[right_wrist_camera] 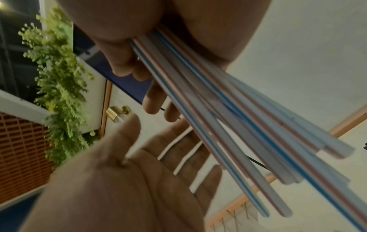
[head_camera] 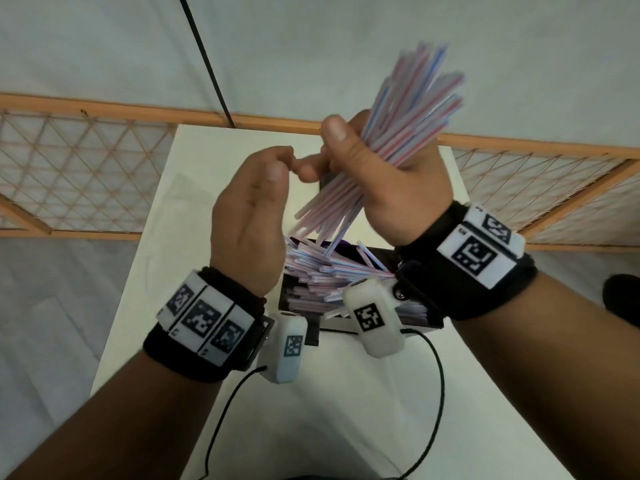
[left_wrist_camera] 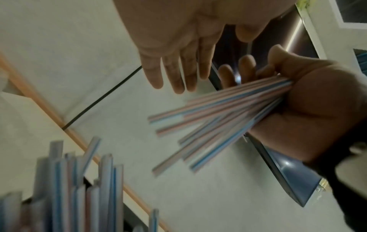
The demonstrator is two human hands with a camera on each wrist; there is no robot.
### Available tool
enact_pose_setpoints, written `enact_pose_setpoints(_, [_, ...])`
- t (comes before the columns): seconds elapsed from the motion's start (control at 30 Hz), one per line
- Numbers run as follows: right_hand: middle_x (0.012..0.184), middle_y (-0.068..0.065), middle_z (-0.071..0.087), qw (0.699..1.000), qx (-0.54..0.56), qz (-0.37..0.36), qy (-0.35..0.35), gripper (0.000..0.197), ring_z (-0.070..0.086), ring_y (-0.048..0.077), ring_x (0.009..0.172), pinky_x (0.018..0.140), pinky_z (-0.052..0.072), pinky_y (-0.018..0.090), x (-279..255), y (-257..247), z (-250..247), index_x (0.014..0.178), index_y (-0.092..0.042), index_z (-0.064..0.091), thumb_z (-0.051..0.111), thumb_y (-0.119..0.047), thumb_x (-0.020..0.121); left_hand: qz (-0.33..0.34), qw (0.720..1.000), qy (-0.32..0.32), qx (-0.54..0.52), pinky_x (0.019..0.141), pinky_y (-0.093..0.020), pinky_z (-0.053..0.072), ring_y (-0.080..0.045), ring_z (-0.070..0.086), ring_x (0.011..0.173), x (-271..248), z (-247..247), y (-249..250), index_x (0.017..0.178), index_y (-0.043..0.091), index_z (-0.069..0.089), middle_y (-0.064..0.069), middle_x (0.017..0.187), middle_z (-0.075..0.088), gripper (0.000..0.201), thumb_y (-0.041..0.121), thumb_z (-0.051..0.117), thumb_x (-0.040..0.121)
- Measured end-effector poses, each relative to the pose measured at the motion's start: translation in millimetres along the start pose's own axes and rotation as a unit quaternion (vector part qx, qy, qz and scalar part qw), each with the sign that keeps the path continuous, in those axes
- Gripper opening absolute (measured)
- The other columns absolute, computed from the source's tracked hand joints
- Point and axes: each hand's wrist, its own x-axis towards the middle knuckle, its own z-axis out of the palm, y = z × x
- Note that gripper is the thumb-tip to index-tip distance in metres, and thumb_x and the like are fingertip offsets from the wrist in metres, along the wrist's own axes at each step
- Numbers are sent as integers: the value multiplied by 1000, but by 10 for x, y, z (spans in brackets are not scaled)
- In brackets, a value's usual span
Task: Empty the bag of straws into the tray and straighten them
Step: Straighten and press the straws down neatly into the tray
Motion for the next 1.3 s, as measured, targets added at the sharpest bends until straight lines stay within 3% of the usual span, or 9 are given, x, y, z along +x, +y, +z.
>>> enact_pose_setpoints(0.13, [62,24,64,999,39,7,25,31,70,43,68,63,54,63,23,-116,-146,63,-13,58,64,-20,92,7,997,-70,-31,107,-55,44,-26,59,126,-50,97,-113,124,9,61,-7,128,67,33,27,50,98])
enact_pose_setpoints(0.3, [47,10,52,997,62,-1,47,38,59,36,48,61,56,63,1,-251,-258,60,-9,50,60,-17,95,9,979,-198,45,103,-49,48,-22,62,120,-49,219,-74,130,13,56,0,125,67,52,30,71,83])
enact_pose_setpoints(0.47, [45,6,45,991,105,46,64,38,49,28,43,57,56,48,-10,-285,-284,62,-11,45,61,-20,95,-54,965,-211,149,69,-45,57,-23,67,69,-50,441,-9,84,30,62,-3,77,70,17,34,77,78])
enact_pose_setpoints(0.6, [47,11,44,989,100,80,74,35,50,27,42,52,52,41,-86,-186,-250,65,-9,45,69,-18,90,-71,964,-217,132,57,-32,49,-18,59,56,-32,529,-23,66,33,53,5,61,60,31,24,79,82])
enact_pose_setpoints(0.7, [44,9,43,989,95,93,70,37,47,26,40,49,46,36,-126,-136,-242,63,-9,45,69,-20,89,-76,963,-240,95,63,-34,56,-17,68,66,-39,526,-42,79,25,66,2,72,70,18,26,84,76])
enact_pose_setpoints(0.8, [41,4,40,990,100,61,76,41,41,24,35,48,41,39,-88,-177,-302,55,-17,44,66,-19,91,-126,953,-274,-26,86,-46,59,-27,71,89,-28,459,-95,98,18,65,-6,94,72,40,28,84,64])
enact_pose_setpoints(0.93, [40,1,42,993,80,14,86,42,44,27,35,47,44,43,-35,-223,-365,54,-20,46,65,-17,91,-379,830,-166,-374,105,-52,44,-40,64,114,76,384,-64,118,4,61,-25,123,64,63,46,74,73])
enact_pose_setpoints(1.13, [42,17,48,999,-8,17,28,42,49,37,37,42,43,33,-156,-42,-259,58,4,51,67,-13,93,-498,717,-157,-462,116,-47,34,-35,58,129,149,540,25,123,-2,68,-18,129,63,80,69,45,94])
enact_pose_setpoints(1.3, [45,23,50,999,-9,32,-5,39,50,37,40,41,44,36,-209,92,-267,64,13,54,68,-11,91,-496,737,-126,-442,110,-45,42,-29,61,125,100,594,15,114,-1,72,-13,135,61,66,59,49,96])
